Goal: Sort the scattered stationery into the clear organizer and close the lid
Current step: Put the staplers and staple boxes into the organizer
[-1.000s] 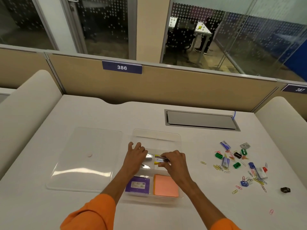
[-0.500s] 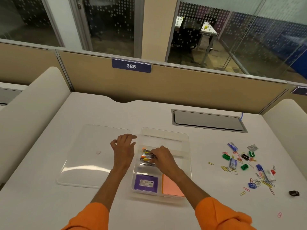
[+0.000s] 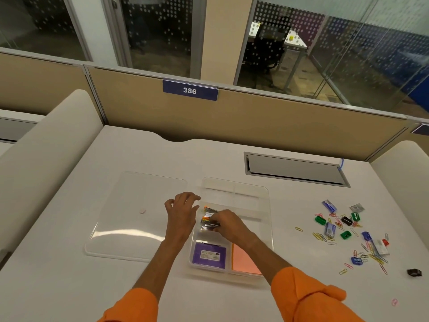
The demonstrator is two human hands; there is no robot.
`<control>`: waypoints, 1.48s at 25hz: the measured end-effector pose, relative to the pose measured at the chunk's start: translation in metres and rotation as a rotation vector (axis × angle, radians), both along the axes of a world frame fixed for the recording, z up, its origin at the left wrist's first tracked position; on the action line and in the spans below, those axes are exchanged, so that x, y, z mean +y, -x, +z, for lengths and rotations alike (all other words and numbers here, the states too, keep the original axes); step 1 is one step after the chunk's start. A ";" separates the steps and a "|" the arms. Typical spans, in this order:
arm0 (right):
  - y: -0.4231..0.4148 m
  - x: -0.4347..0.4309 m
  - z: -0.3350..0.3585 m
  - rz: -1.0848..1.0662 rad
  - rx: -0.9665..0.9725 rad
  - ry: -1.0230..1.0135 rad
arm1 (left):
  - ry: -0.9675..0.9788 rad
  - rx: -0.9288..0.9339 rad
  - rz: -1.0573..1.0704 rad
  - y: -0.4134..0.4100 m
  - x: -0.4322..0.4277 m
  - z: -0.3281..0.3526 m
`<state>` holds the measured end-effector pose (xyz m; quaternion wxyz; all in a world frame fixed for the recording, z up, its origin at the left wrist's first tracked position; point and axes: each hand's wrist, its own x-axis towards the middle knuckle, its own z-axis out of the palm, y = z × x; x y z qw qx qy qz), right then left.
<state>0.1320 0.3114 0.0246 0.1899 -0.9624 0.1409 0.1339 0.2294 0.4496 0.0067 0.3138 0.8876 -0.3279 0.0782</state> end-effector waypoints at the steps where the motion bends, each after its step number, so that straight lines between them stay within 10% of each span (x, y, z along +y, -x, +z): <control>1: 0.002 -0.002 0.002 -0.009 -0.018 -0.020 | 0.006 0.010 0.000 -0.001 -0.001 -0.001; 8: 0.034 -0.045 0.022 -0.177 -0.400 0.167 | -0.038 0.030 -0.033 -0.001 -0.011 -0.003; 37: 0.301 -0.238 0.024 -0.695 -0.381 0.144 | -0.199 0.031 -0.464 0.195 -0.245 0.022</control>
